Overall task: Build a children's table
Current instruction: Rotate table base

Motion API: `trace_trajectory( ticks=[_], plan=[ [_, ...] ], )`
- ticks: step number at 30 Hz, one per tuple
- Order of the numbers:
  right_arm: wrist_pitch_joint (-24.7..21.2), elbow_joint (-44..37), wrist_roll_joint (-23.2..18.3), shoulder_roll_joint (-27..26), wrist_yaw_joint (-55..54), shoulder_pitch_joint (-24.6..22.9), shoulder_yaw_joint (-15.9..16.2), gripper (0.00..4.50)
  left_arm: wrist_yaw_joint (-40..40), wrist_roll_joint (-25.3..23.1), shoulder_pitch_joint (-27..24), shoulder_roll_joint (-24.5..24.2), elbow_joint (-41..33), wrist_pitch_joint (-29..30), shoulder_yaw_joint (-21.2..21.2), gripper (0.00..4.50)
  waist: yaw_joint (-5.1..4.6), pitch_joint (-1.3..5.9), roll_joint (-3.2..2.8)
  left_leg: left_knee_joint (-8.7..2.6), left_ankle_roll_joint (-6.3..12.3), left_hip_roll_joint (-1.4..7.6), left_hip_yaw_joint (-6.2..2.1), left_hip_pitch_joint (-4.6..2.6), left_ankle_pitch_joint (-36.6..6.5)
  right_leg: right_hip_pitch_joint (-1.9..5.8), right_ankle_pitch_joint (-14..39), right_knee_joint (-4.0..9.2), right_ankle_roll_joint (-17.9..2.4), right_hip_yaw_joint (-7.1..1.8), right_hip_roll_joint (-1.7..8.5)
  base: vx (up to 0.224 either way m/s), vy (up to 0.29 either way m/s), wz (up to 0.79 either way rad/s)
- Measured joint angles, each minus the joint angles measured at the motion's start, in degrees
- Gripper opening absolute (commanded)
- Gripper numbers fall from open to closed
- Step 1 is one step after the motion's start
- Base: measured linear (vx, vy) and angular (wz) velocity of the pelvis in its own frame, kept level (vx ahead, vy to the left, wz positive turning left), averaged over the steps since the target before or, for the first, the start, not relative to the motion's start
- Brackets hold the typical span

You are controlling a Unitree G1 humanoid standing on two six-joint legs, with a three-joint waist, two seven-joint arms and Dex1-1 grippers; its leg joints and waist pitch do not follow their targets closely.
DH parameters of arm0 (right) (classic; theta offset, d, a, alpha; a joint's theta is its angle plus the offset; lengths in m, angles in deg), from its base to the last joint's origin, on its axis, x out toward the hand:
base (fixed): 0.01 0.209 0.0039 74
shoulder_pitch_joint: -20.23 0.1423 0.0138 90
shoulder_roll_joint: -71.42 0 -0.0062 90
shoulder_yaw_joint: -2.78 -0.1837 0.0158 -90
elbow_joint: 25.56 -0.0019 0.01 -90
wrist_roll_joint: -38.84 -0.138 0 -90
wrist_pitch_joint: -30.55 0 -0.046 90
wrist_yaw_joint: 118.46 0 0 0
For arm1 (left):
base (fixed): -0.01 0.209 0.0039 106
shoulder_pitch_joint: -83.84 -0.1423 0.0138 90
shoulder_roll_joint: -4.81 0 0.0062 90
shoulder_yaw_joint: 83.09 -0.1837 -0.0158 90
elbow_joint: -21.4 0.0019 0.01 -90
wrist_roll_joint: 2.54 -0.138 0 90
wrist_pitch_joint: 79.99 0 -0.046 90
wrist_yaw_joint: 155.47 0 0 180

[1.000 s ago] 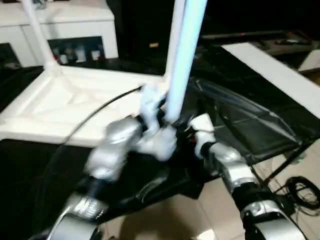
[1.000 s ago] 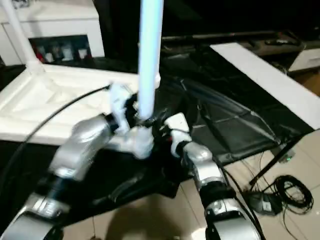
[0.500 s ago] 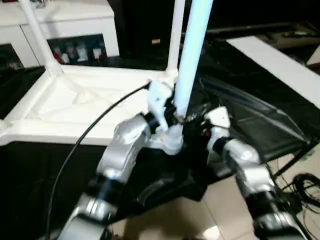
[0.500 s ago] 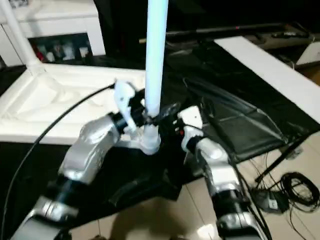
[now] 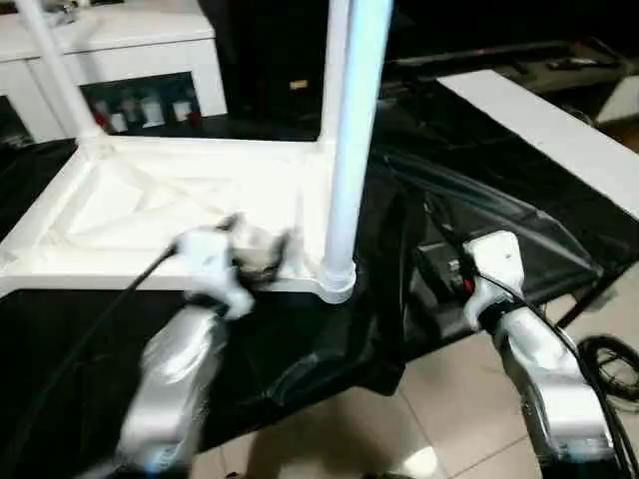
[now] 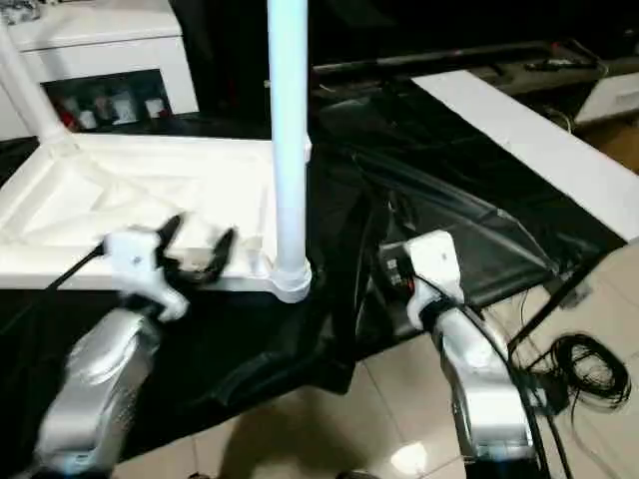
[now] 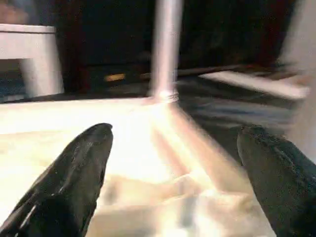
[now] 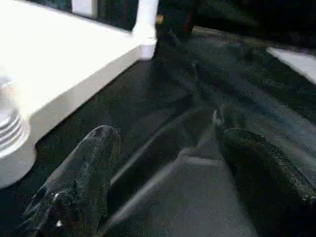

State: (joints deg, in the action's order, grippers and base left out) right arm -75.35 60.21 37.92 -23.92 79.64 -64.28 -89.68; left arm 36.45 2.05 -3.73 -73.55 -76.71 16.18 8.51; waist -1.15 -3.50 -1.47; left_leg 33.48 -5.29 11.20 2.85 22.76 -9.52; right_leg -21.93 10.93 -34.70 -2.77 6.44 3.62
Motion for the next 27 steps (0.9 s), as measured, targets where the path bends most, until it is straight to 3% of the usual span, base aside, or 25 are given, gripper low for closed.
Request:
trace_trajectory(
  ticks=[1, 2, 3, 4, 5, 6, 7, 8, 9, 10, 11, 13, 15, 16, 17, 18, 19, 20, 21, 22, 23, 24, 25, 26, 27],
  plan=[
    [-0.4, -0.8, -0.2, -0.7, -0.9, -0.6, 0.0, 3.68, -1.5, -0.7, -1.0, 0.0, -0.7, 0.5, 0.8, 4.47, -0.17, -0.05, 0.03, -0.04, -0.42, -0.37, -1.53, 0.14, 0.3, 0.23, 1.3, -1.79, -2.3, -0.08, -0.50, 0.005, -0.162, 0.63],
    [-1.0, -1.3, -0.6, -1.2, -1.8, -0.6, -0.1, 3.68, -3.0, -1.2, -1.5, 0.5, -1.1, 1.2, 1.3, 4.47, 0.02, 0.06, 0.72, -0.17, -0.56, -0.78, -2.92, 0.28, 0.4, 0.17, 2.5, -3.31, -3.3, -0.04, -0.81, 0.005, -0.162, 0.63],
    [-1.2, -1.5, -0.7, -1.4, -2.3, -0.4, -0.1, 3.68, -3.8, -1.5, -1.9, 0.9, -1.2, 1.5, 1.5, 4.47, 0.35, 0.16, 0.95, -0.50, -0.57, -0.86, -3.84, 0.41, 0.4, 0.22, 3.0, -3.74, -3.5, 0.09, -1.29, -0.008, -0.235, 0.63],
    [-1.5, -1.8, -0.7, -1.4, -2.6, -0.3, -0.2, 3.68, -4.3, -1.6, -1.9, 1.6, -1.3, 1.7, 1.5, 4.47, 0.74, 0.28, 1.29, -1.21, -0.57, -0.50, -3.96, 0.18, 0.4, 0.06, 3.1, -3.87, -3.5, 0.18, -1.75, -0.054, -0.275, 0.55],
    [-1.8, -2.4, -0.8, -1.3, -2.5, -0.2, -0.3, 3.68, -5.5, -1.8, -1.5, 3.3, -1.3, 1.9, 1.7, 4.47, 1.52, 0.12, 1.63, 0.96, 0.90, 0.21, -1.79, 0.26, -1.0, -0.25, 2.9, -3.45, -3.3, 0.24, -2.40, -0.054, -0.275, 0.55],
    [-2.3, -2.6, -0.9, -1.0, -2.3, -0.3, -0.3, 3.68, -6.1, -1.9, -1.5, 4.5, -1.3, 2.0, 1.6, 4.47, 2.75, -0.24, 2.26, 7.86, 4.09, 0.44, 1.29, 0.45, -3.6, 0.08, 3.1, -3.49, -2.7, -0.04, -2.36, -0.023, -0.239, 0.22],
    [-2.6, -3.0, -1.1, -0.9, -1.9, -0.5, -0.5, 3.68, -6.1, -1.9, -1.3, 5.2, -1.3, 2.1, 1.1, 4.47, 3.45, -0.23, 2.64, 11.73, 6.42, -1.23, 3.33, -0.41, -5.1, 0.46, 3.1, -3.27, -2.2, -0.65, -2.44, 0.028, -0.196, 0.05],
    [-2.8, -3.9, -1.3, -0.7, -1.6, -0.9, -0.7, 3.68, -6.0, -1.9, -0.4, 5.2, -1.3, 2.2, -0.1, 4.47, 3.87, -0.12, 2.69, 10.49, 8.03, -4.60, 4.29, -2.64, -6.0, 0.29, 2.8, -2.76, -1.9, -1.20, -2.84, 0.028, -0.196, 0.05],
    [-2.9, -4.5, -1.4, -0.4, -1.5, -1.2, -1.1, 3.68, -6.0, -2.0, 0.7, 5.2, -1.5, 2.1, -1.1, 4.47, 3.96, 0.21, 2.04, 7.66, 8.77, -6.20, 5.06, -3.89, -7.6, -0.02, 2.4, -2.14, -1.7, -1.55, -3.82, -0.020, -0.197, 0.37],
    [-3.5, -4.7, -1.4, -0.5, -1.5, -1.3, -1.4, 3.68, -6.0, -2.0, 1.5, 5.0, -2.0, 2.1, -2.0, 4.47, 4.44, 0.21, 2.05, 4.82, 7.39, -6.87, 5.09, -4.85, -8.7, -0.17, 1.4, -1.26, -1.9, -2.41, -5.04, -0.065, -0.216, 0.46],
    [-3.9, -4.8, -1.2, -0.2, -1.6, -1.6, -1.0, 3.68, -6.0, -2.0, 0.9, 5.0, -2.4, 2.2, -2.4, 4.47, 4.83, 0.34, 1.84, 3.59, 6.66, -5.98, 5.05, -5.04, -8.2, 0.00, 0.8, 0.25, -1.5, -2.32, -5.80, -0.065, -0.216, 0.46],
    [-4.1, -5.6, -0.7, -0.2, -2.1, -2.0, 0.0, 3.68, -5.8, -2.1, -0.7, 4.8, -2.4, 2.3, -3.0, 4.47, 4.83, 0.36, 1.04, 2.36, 4.97, -4.50, 5.64, -5.85, -7.2, 0.83, 0.7, 1.46, -1.3, -1.40, -6.12, -0.032, -0.153, 0.24],
    [-5.4, -7.0, -0.9, -0.5, -2.2, -3.1, 0.8, 3.68, -5.8, -2.3, -1.8, 4.4, -2.4, 2.3, -3.1, 4.47, 4.80, -0.20, 1.09, 2.19, 4.48, -3.31, 7.42, -7.70, -7.7, 1.96, 1.4, 1.88, -2.3, -0.22, -6.06, -0.022, -0.128, 0.20],
    [-6.0, -7.2, -1.0, -0.4, -2.2, -3.3, 0.8, 3.68, -5.6, -2.5, -2.0, 4.2, -2.4, 2.3, -3.1, 4.47, 4.63, -0.47, 1.18, 2.87, 4.98, -2.99, 7.31, -7.71, -8.4, 2.63, 1.5, 2.48, -2.4, 1.49, -5.79, -0.005, -0.119, 0.28],
    [-6.4, -7.2, -1.0, -0.4, -2.5, -3.7, 0.7, 3.68, -5.2, -2.8, -2.0, 4.3, -2.4, 2.2, -3.1, 4.47, 3.74, -0.52, -0.22, 3.58, 6.15, -1.53, 6.75, -7.66, -9.1, 4.29, 1.3, 4.60, -2.2, 6.20, -4.94, -0.005, -0.119, 0.28],
    [-6.5, -7.7, -0.9, -0.5, -2.5, -3.9, 1.0, 3.68, -4.9, -2.9, -1.7, 3.9, -2.8, 2.1, -3.2, 4.47, 4.15, -0.61, -0.90, 3.67, 5.20, -0.35, 5.67, -6.83, -9.6, 4.43, 4.0, -0.09, 2.9, 6.76, -3.89, 0.192, 0.012, 0.31],
    [-6.4, -8.7, -0.9, -0.5, -2.5, -4.7, 1.3, 3.68, -4.7, -3.0, -1.2, 3.7, -3.0, 2.0, -3.4, 4.47, 3.72, -0.60, -0.27, 5.09, 3.03, -0.49, 4.38, -5.98, -9.6, 3.69, 6.5, -7.50, 5.6, 3.67, -2.56, 0.291, 0.001, 0.46],
    [-6.5, -8.6, -0.8, -0.9, -2.3, -5.1, 2.4, 3.68, -4.7, -3.0, -2.0, 3.4, -3.3, 1.9, -2.8, 4.47, 3.52, -0.03, 1.88, 6.24, 1.62, -1.44, 5.29, -6.11, -9.5, 3.77, 12.0, -10.93, 3.2, -4.23, -1.15, 0.291, 0.001, 0.46],
    [-6.4, -8.8, -1.1, -1.5, -1.9, -4.4, 3.4, 3.68, -4.8, -3.0, -3.1, 3.0, -3.1, 1.9, -1.7, 4.47, 4.33, -0.21, 3.13, 7.97, 1.69, -1.77, 6.03, -5.92, -10.1, 4.85, 14.7, -11.32, 2.7, -5.77, -0.41, 0.178, -0.158, 0.25],
    [-6.3, -9.4, -1.2, -1.5, -1.9, -5.1, 3.4, 3.68, -4.8, -3.0, -3.8, 2.9, -2.0, 2.3, -1.4, 4.47, 5.33, -0.41, 2.22, 11.12, 5.36, -2.11, 4.13, -5.05, -11.9, 5.63, 15.0, -10.92, 2.3, -6.47, -1.91, 0.155, -0.118, -0.05],
    [-6.3, -9.1, -1.1, -1.2, -1.9, -6.0, 3.2, 3.68, -4.7, -2.9, -4.3, 2.9, -1.6, 2.6, -2.3, 4.47, 6.36, -0.34, 1.59, 14.32, 6.59, -4.04, 2.44, -3.35, -12.5, 7.05, 15.0, -9.66, 2.2, -7.64, -2.65, 0.155, -0.118, -0.05],
    [-6.4, -8.9, -0.9, -1.0, -1.9, -6.1, 3.0, 3.68, -4.7, -2.7, -4.2, 2.8, -1.9, 2.6, -2.5, 4.47, 6.83, -0.24, 1.44, 14.63, 6.67, -5.63, 2.21, -2.03, -12.4, 8.16, 14.7, -8.17, 2.1, -8.58, -3.15, 0.152, -0.021, 0.22],
    [-6.4, -8.9, -0.7, -0.8, -1.9, -5.9, 3.1, 3.68, -4.7, -2.4, -3.9, 2.6, -2.1, 2.6, -2.4, 4.47, 7.10, 0.01, 1.06, 13.46, 7.08, -6.48, 2.21, -0.82, -12.2, 9.32, 14.3, -6.17, 2.0, -9.22, -3.91, 0.173, 0.009, 0.36],
    [-6.3, -9.1, -0.6, -0.5, -2.0, -5.7, 3.1, 3.68, -4.7, -2.0, -3.6, 2.3, -2.5, 2.5, -2.1, 4.47, 7.71, 0.74, -0.16, 8.86, 7.99, -6.24, 2.22, -0.06, -10.8, 10.94, 13.4, -3.26, 1.8, -9.00, -5.12, 0.173, 0.009, 0.36],
    [-6.3, -9.3, -0.6, -0.5, -2.0, -5.1, 3.1, 3.68, -4.7, -1.9, -3.5, 1.9, -2.9, 2.4, -1.6, 4.47, 7.86, 1.61, -2.12, 5.56, 7.62, -5.34, 1.75, -0.35, -7.7, 11.72, 13.0, -1.96, 2.3, -8.03, -6.15, 0.222, 0.058, 0.20]
  ],
)
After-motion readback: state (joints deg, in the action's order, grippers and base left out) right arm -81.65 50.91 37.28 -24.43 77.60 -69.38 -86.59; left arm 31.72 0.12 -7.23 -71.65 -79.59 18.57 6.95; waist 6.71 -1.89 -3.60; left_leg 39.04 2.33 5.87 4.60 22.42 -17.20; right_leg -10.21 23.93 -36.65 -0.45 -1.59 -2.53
